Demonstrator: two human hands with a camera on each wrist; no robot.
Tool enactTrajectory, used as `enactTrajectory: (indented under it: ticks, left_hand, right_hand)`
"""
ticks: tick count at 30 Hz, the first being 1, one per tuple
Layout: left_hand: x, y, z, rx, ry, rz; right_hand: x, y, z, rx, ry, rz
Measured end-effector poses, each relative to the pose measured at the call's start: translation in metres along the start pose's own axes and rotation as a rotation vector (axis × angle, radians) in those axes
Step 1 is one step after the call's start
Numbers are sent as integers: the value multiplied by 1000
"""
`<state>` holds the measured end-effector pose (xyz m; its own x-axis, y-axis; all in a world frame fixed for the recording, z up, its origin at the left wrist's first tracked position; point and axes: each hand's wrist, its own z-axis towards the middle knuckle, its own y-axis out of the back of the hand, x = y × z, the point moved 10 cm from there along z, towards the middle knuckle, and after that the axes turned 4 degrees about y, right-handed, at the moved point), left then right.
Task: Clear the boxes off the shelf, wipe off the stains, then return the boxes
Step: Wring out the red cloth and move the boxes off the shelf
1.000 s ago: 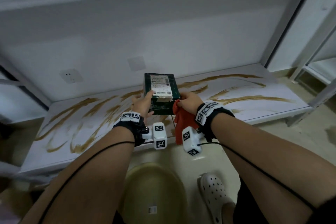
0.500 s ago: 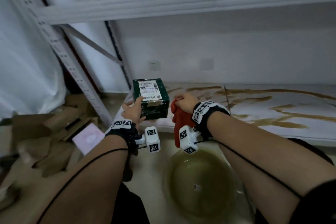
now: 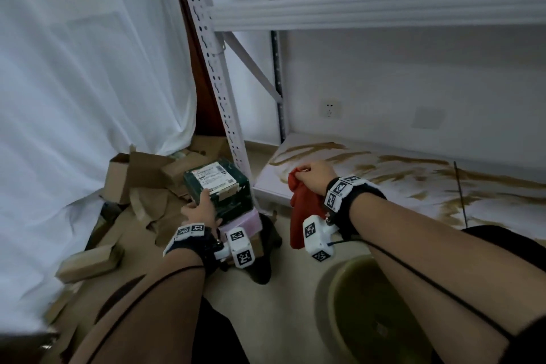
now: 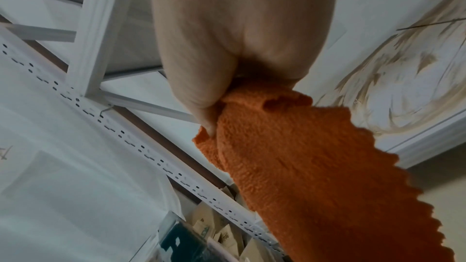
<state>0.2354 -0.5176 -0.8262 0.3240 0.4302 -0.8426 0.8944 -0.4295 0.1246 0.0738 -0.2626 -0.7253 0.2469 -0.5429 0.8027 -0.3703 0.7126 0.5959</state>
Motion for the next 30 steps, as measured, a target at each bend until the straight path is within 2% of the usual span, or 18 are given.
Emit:
enactTrajectory:
  ticks: [3,9,14,22,25,30]
  left_hand:
    - [7,-4,7,-2,27,80]
    - [5,6,15,-99,62,239]
    - [-10,12,0,-136,-9,375]
    - [-39,23,-34,-129,-85,326]
    - [-50,24,-57,-134,-187,408]
    - [-80,3,-117,-101,-455,477]
  right_hand:
    - [-3,-4,3,-15,-11,-17]
    - [-5,-9,8,-1,-49,-28]
    - [2,-9,0,10,-33,-13]
    - [9,10,-32,27,-57,43]
    - [14,25,-49,49,-49,5]
    - [18,47,-71,6,-61,68]
